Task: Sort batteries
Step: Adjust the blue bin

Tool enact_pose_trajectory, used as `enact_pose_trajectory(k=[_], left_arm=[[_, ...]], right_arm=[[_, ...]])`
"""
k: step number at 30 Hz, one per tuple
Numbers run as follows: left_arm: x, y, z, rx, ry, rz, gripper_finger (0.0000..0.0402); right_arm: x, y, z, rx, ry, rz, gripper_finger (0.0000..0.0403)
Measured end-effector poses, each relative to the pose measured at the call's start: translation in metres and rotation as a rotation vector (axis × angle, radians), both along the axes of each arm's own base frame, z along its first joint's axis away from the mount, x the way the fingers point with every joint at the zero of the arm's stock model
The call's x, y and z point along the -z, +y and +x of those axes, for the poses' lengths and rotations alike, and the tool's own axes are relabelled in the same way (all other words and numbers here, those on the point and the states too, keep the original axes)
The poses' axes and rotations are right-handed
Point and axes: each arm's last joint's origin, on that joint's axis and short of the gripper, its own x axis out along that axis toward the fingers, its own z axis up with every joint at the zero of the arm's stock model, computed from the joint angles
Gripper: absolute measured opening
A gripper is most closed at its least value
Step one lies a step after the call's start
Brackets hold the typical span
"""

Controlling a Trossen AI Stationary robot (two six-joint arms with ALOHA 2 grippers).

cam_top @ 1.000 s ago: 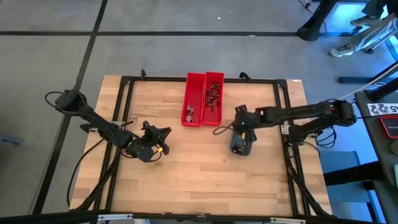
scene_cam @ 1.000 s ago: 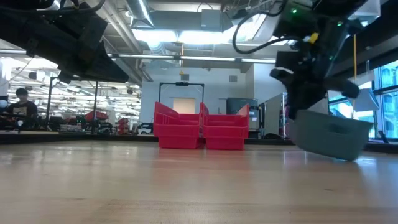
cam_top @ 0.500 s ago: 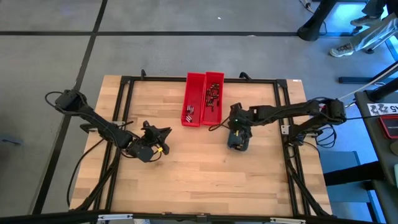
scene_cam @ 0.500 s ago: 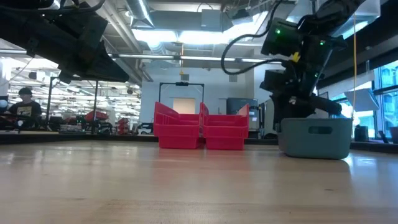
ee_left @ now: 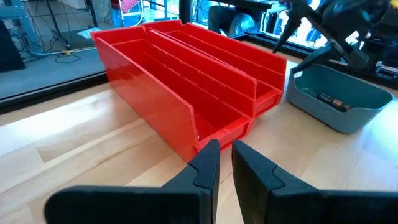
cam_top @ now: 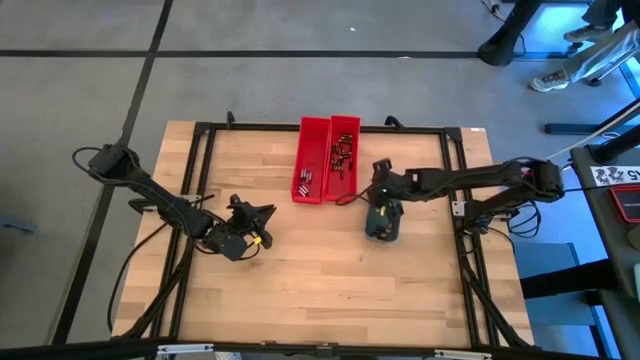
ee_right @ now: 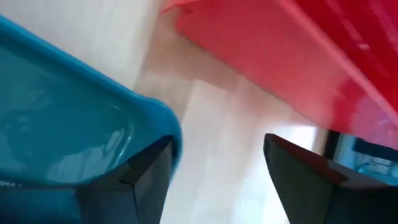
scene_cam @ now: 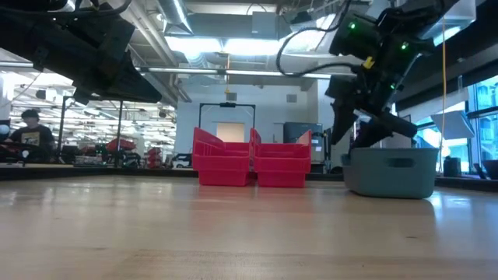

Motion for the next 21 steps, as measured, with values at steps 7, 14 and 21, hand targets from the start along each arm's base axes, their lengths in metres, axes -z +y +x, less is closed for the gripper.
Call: enact_pose_trajectory(k=[7,14,21], left_arm=[[0.0,0.0,0.0,-0.003,-0.008,-0.008,0.0033],[0.0,0.0,0.0,-0.004,-0.011,-0.012,0.0033],[0.0,0.0,0.0,-0.005,-0.019,-0.018,0.0033]], right_arm=[[-0.022,0.0,-0.012,0.026,-0.062,-0.061,0.024],[-0.043,0.003,-0.025,0.046,-0.14,-0.094,0.0238],[-0.061,0.027,-0.034,0.013,-0.23,-0.167,0.0238]])
